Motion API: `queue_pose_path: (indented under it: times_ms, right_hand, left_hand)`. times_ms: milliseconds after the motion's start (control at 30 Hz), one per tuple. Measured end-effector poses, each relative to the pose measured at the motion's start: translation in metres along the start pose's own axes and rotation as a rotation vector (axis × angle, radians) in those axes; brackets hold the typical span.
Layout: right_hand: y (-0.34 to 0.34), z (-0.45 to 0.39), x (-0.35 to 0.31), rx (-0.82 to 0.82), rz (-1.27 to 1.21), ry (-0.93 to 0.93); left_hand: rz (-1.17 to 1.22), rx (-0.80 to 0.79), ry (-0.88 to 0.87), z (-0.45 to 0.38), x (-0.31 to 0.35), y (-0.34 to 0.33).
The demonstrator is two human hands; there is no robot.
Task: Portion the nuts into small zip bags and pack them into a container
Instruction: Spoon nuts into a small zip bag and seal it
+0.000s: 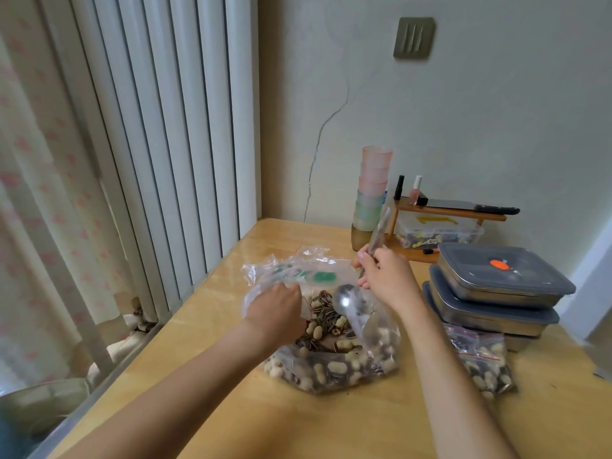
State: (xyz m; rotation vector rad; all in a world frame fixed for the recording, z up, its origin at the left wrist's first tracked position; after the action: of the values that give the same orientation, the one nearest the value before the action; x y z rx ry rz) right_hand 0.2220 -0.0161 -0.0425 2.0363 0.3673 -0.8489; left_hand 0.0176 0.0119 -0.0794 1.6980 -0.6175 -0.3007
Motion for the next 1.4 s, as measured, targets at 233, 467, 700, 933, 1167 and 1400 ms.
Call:
queue_pose_path:
  times_ms: [233, 467, 700, 933, 1167, 1400]
  right_hand:
    - [0.021, -0.003, -0.008, 0.173, 0.218, 0.070]
    - [0.026, -0.002, -0.004, 0.302, 0.205, 0.028]
    - [0.018, 0.002, 0.005, 0.242, 0.129, -0.049]
    - [0.023, 0.006, -0.004, 0.190, -0.037, -0.025]
    - [0.027, 0.003, -0.012, 0.269, 0.098, 0.160]
    - [0.014, 0.000, -0.007, 0.327, 0.125, 0.292]
  left_hand:
    - [-0.008, 0.309, 0.037, -0.003, 0.017, 0.031]
    - [0.007, 0.140, 0.036, -0.012, 0.018, 0.023]
    - [0.013, 0.011, 0.043, -0.012, 0.008, -0.009]
    - [-0.019, 0.037, 0.053, -0.015, 0.008, -0.020]
    - [0.150, 0.001, 0.170, -0.017, 0.004, -0.024]
    - [0.260, -0.012, 0.261, -0.009, 0.005, -0.025]
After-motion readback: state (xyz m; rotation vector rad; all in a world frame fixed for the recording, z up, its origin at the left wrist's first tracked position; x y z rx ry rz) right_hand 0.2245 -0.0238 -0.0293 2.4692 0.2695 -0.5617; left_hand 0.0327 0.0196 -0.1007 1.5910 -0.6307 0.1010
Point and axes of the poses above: each hand's wrist, its own z-axis away from the middle knuckle, its own y-axis out of the back of the hand, x = y × z, the point moved 4 cm from there along -z, towards the middle knuckle, and after that the axes turned 7 degrees about x, right-handed, at the moved point
